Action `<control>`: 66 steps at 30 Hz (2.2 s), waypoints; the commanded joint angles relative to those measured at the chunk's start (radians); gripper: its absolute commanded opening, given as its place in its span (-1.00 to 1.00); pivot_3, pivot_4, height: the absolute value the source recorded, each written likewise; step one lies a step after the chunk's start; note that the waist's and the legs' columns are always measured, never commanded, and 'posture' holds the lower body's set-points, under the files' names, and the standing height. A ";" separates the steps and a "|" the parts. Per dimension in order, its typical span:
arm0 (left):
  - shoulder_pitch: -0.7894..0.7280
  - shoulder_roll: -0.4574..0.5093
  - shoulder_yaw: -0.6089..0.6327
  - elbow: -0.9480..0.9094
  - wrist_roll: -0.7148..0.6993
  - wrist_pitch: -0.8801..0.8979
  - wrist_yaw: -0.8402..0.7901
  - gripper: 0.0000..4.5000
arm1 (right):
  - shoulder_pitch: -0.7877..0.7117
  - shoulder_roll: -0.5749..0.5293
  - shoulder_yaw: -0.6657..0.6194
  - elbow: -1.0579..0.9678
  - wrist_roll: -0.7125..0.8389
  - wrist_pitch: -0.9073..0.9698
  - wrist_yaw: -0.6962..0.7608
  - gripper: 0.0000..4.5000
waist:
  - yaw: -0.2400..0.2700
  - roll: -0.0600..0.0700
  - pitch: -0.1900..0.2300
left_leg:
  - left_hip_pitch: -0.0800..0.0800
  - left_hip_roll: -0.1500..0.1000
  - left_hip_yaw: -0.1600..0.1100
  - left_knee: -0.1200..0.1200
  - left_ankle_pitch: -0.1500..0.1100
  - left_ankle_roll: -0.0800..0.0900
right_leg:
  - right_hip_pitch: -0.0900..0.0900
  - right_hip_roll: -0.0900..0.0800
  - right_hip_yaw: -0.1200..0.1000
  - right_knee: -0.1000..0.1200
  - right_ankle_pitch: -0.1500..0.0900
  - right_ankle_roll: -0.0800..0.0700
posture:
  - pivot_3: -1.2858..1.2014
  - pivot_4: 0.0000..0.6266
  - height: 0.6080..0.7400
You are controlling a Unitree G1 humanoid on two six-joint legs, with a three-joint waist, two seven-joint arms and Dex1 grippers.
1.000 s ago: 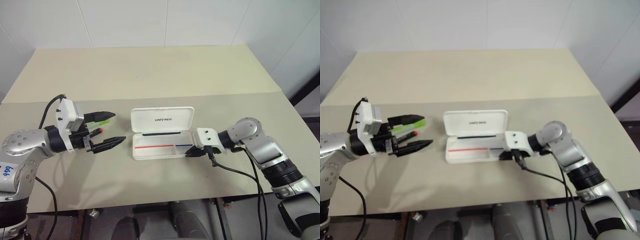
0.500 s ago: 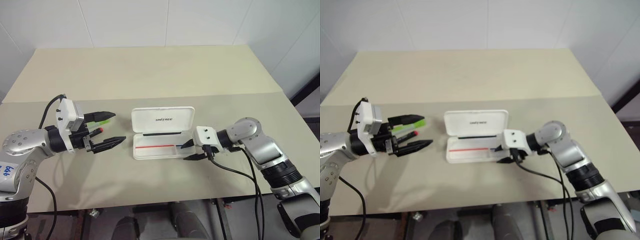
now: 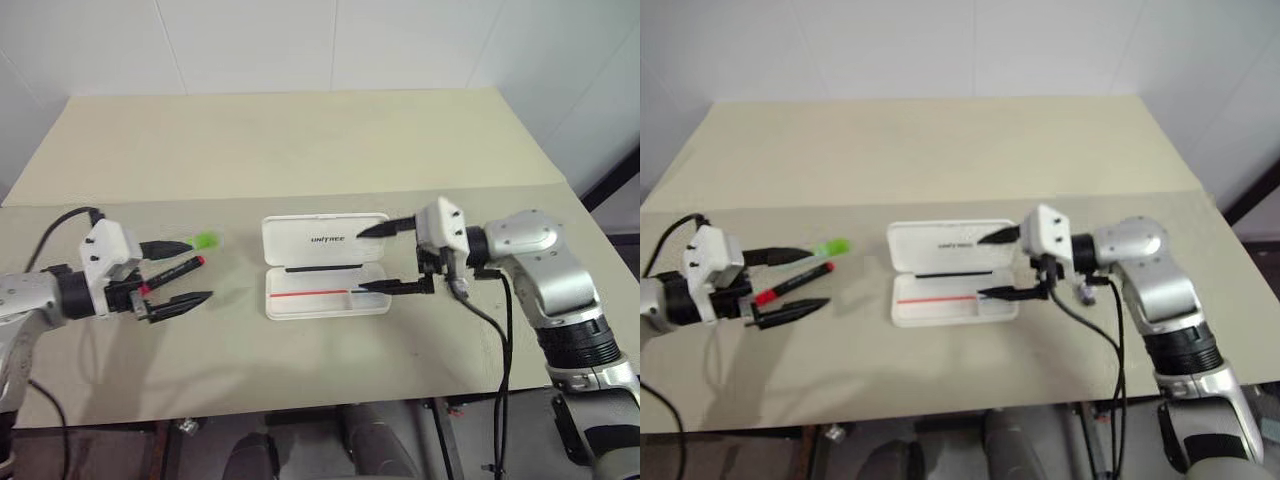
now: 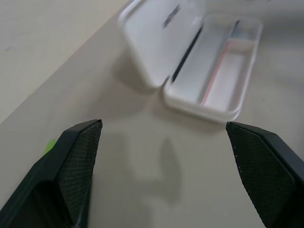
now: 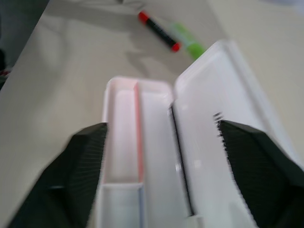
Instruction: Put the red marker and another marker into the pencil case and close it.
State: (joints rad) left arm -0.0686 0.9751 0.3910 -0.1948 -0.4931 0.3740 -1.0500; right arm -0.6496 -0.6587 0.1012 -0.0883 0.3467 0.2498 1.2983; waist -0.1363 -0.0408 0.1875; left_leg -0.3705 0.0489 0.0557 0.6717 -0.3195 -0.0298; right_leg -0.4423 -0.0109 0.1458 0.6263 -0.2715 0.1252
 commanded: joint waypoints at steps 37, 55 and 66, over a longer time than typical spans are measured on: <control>-0.531 0.068 -0.509 0.622 0.510 -0.065 -0.106 -0.40 | 0.046 -0.051 -0.126 -0.253 0.109 0.173 -0.284 1.00 | 0.019 0.000 0.000 | 0.000 0.000 0.000 -0.004 0.000 0.000 | -0.003 0.001 -0.002 0.003 -0.002 -0.002 | 0.03 -0.52 1.00; -0.535 0.087 -0.491 0.517 0.478 -0.071 -0.176 -0.75 | 0.028 -0.044 -0.114 -0.229 0.101 0.157 -0.290 1.00 | 0.028 0.000 0.000 | 0.000 0.000 0.000 -0.004 0.000 0.001 | -0.003 0.001 -0.002 0.003 -0.002 -0.001 | 0.03 -0.52 1.00; -0.519 0.120 -0.412 0.366 0.364 -0.177 -0.309 -0.75 | 0.053 -0.066 -0.132 -0.174 0.079 0.121 -0.282 1.00 | 0.029 0.000 0.000 | -0.001 0.000 0.001 -0.004 0.000 0.001 | -0.003 0.000 -0.002 0.001 -0.002 -0.001 | 0.03 -0.52 1.00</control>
State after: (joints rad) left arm -0.5833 1.0807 -0.0565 0.2210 -0.0903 0.2173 -1.3404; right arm -0.6003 -0.7030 0.0189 -0.2615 0.4257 0.3975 1.0152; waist -0.1072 -0.0406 0.1880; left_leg -0.3720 0.0494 0.0563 0.6677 -0.3191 -0.0292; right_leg -0.4453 -0.0104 0.1438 0.6278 -0.2737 0.1238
